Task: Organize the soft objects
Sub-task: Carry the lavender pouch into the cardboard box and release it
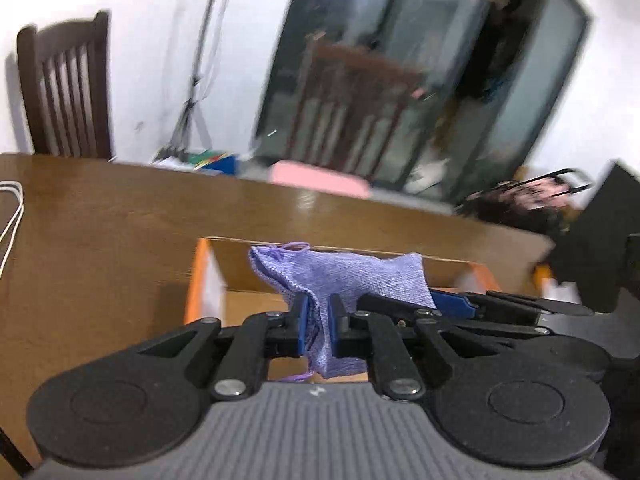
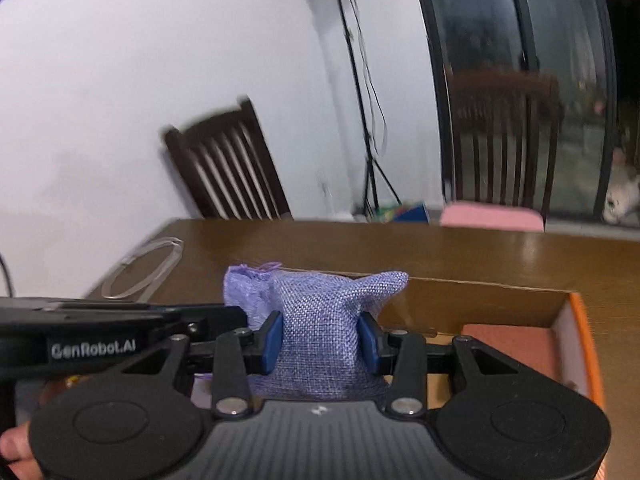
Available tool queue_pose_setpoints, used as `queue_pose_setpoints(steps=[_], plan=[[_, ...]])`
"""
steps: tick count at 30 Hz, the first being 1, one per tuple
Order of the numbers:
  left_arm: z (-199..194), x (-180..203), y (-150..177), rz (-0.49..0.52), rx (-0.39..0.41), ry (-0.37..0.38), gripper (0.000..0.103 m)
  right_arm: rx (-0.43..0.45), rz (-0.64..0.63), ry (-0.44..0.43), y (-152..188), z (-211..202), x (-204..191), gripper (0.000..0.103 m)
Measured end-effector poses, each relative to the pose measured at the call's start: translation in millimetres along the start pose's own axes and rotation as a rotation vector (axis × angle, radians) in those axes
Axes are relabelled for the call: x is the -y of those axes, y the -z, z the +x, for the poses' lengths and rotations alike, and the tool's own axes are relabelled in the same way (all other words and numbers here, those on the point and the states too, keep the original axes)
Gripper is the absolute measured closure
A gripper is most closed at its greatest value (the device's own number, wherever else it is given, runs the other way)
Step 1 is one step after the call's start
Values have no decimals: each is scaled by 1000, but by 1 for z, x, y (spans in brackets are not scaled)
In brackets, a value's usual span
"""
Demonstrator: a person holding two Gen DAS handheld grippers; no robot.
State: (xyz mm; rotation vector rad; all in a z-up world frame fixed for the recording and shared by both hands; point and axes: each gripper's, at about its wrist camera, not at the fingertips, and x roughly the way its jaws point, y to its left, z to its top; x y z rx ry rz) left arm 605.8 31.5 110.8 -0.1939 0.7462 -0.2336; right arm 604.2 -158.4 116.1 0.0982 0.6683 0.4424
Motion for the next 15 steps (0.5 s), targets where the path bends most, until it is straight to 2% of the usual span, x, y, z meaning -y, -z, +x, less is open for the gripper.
queue_pose_setpoints(steps=[3,6,7,8,10,13,15], plan=[[35,-14,-8,15,-35,-76,90,-94,91,-14,-9,55,18,63],[52,-26,-10,32,-61,-112,75,-162,179,-16,-11,98,30,63],[55,-30,-10,27,-78,-105,69,-178,188,-12,-8,106,31,62],[58,-34,-10,16,-91,-92,67,-191,195,5,-5,115,31,62],[55,-36,-8,15,-99,-59,64,-210,209,5,0,123,33,60],[47,-34,-8,43,-83,-61,58,-199,225,10,2,119,36,57],[37,-32,-10,50,-70,-60,58,-198,216,28,2,113,34,53]])
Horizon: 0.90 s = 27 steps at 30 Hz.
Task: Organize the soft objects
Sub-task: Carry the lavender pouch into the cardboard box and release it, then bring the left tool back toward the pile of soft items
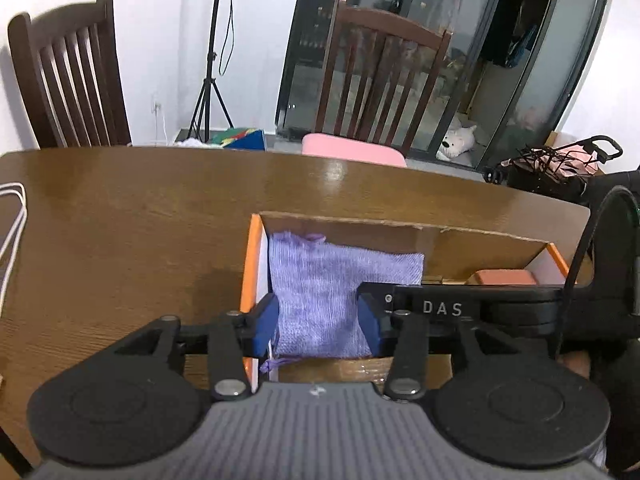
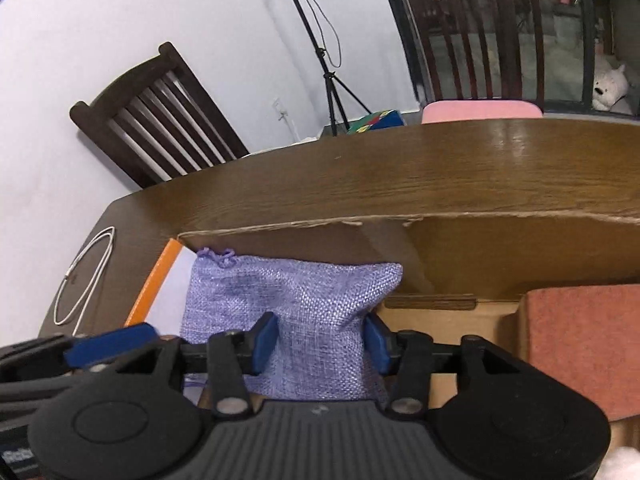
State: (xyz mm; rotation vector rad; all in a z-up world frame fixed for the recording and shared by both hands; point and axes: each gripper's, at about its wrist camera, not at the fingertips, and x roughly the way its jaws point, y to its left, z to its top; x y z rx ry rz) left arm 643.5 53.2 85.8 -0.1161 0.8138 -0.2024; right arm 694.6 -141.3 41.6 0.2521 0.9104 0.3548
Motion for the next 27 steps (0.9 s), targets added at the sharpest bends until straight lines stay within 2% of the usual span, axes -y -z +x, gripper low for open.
queue_pose_setpoints(steps=[3,6,11,15,18,23,25,27], plan=[[-24,2,-2,16,28,-5,58,27,-7,17,-4,-19,-1,52],[-58,4,-4,22,63,-9,56,69,-20,38,-9,-57,-3,52],[-139,21,6,60,161,-12,47,153,-71,78,-2,-160,1,48],[-206,45,19,106,250,-10,25,234,-101,147,13,-247,3,45],[-241,62,32,137,283,7,22,288,-115,158,32,-305,2,40],[-293,82,81,141,360,-24,17,367,-181,154,80,-370,-11,35],[-316,87,117,143,426,-15,9,415,-190,106,111,-393,-13,29],[-334,89,152,155,470,1,8,468,-217,55,151,-412,-13,23]])
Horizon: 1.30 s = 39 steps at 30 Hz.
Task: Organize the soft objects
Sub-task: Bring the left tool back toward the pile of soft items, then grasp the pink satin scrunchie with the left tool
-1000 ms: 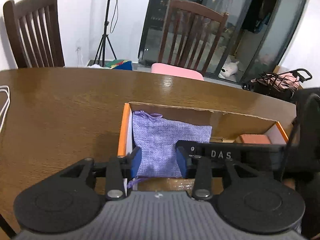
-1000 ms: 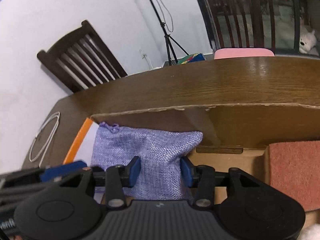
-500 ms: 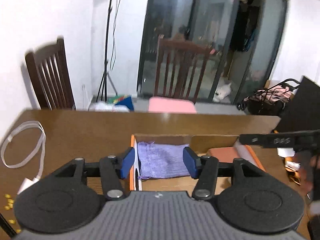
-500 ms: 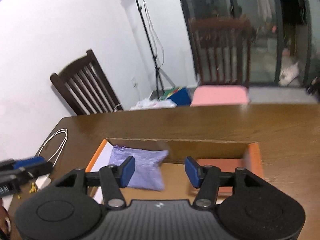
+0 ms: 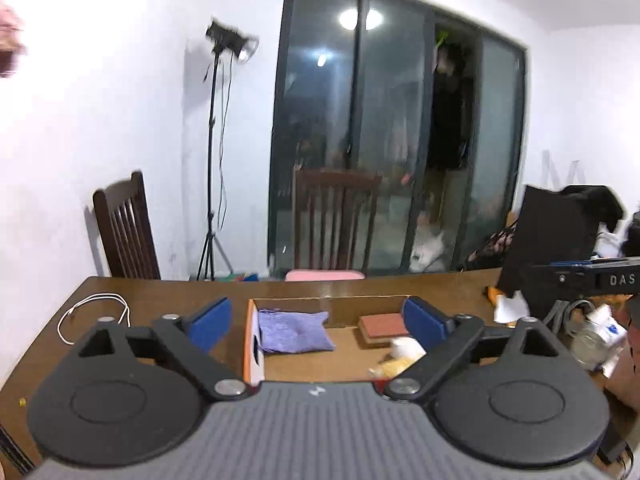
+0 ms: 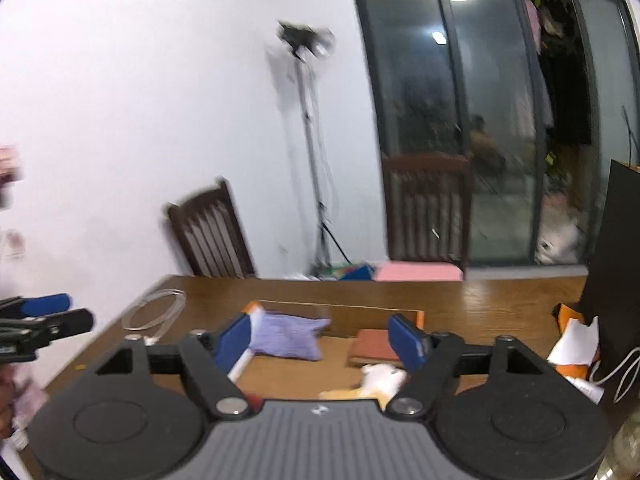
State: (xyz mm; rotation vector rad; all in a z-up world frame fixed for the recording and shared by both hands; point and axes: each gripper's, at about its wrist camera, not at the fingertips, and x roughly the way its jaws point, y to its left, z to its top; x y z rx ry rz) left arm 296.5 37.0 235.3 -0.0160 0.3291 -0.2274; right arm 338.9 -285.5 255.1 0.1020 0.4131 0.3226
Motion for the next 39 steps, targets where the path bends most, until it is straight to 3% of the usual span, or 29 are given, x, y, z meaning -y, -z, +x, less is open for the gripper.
queue_pose_setpoints(steps=[4,10,17,21,23,28,31,34,35,37,39], plan=[[-59,15,56,1,62,37,4,80,-83,-12,53,-57,-17,19],[-128,34,123,28,160,9,0,204,-164,24,122,-127,-41,9],[-174,43,187,48,126,47,0,275,-193,43,210,-187,-71,4],[-174,43,191,75,105,53,0,246,-123,13,241,-205,-76,3],[-173,43,191,83,128,34,0,230,-158,21,243,-201,-81,3],[-162,35,196,16,104,45,0,192,-168,53,253,-179,-89,3],[-140,26,201,-29,79,84,0,128,-135,7,260,-157,-86,5],[-101,24,204,-56,15,119,1,82,-86,14,269,-127,-77,15],[-88,25,205,-57,-4,118,3,62,-66,21,271,-116,-74,19],[-60,26,206,-61,-43,119,22,32,-23,28,271,-96,-66,28],[-28,21,203,-98,-103,131,32,28,35,20,268,-81,-57,33]])
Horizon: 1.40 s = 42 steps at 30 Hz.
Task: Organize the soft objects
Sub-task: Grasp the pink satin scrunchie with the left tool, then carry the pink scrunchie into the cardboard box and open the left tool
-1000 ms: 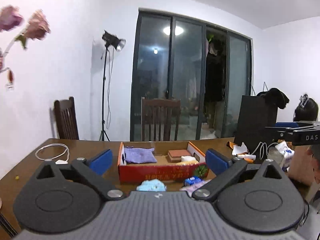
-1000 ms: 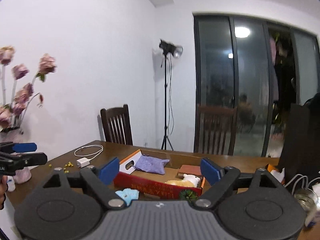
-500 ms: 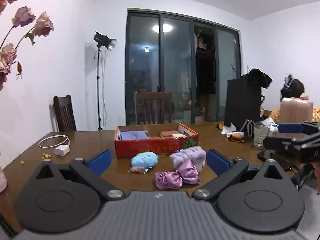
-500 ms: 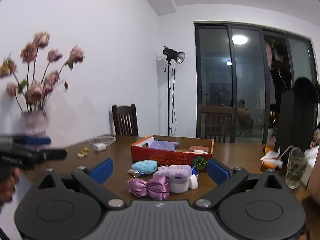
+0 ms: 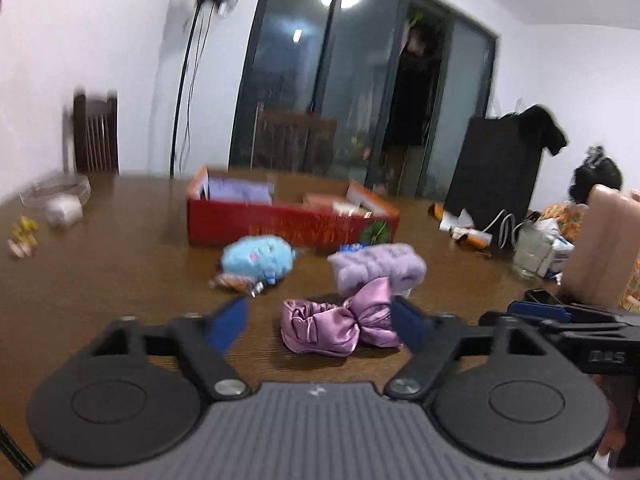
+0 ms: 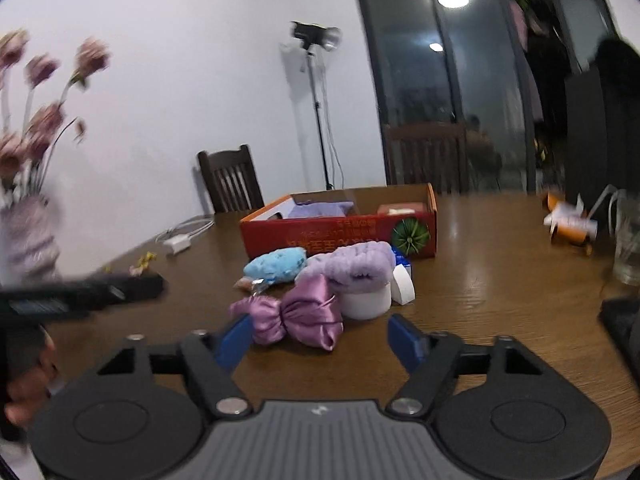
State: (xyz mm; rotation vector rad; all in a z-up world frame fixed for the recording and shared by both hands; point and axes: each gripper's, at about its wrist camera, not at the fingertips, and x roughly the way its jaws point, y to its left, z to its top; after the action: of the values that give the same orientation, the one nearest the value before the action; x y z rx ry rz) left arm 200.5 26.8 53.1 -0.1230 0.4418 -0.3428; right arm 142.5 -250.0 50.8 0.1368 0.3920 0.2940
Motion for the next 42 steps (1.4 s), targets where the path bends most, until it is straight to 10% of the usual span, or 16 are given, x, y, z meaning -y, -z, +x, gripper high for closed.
queue_pose_setpoints(steps=[13,17,20,24,27,34,42], plan=[[81,-21,13,-80,-142,61,64,-42,61,-51,-35,97,12,40],[70,-12,15,-48,-146,53,66,-98,33,-56,-29,116,9,61],[58,-6,13,-28,-160,91,63,-134,-5,-71,-18,117,5,69],[46,-6,1,-14,-48,103,30,-158,31,-103,-5,107,15,72],[65,-5,3,27,-86,94,31,-170,43,-116,1,101,19,72],[73,-16,25,-62,-177,161,66,-183,80,-139,4,102,24,73],[57,-6,-2,-22,-101,205,76,-156,46,-173,-9,94,15,91]])
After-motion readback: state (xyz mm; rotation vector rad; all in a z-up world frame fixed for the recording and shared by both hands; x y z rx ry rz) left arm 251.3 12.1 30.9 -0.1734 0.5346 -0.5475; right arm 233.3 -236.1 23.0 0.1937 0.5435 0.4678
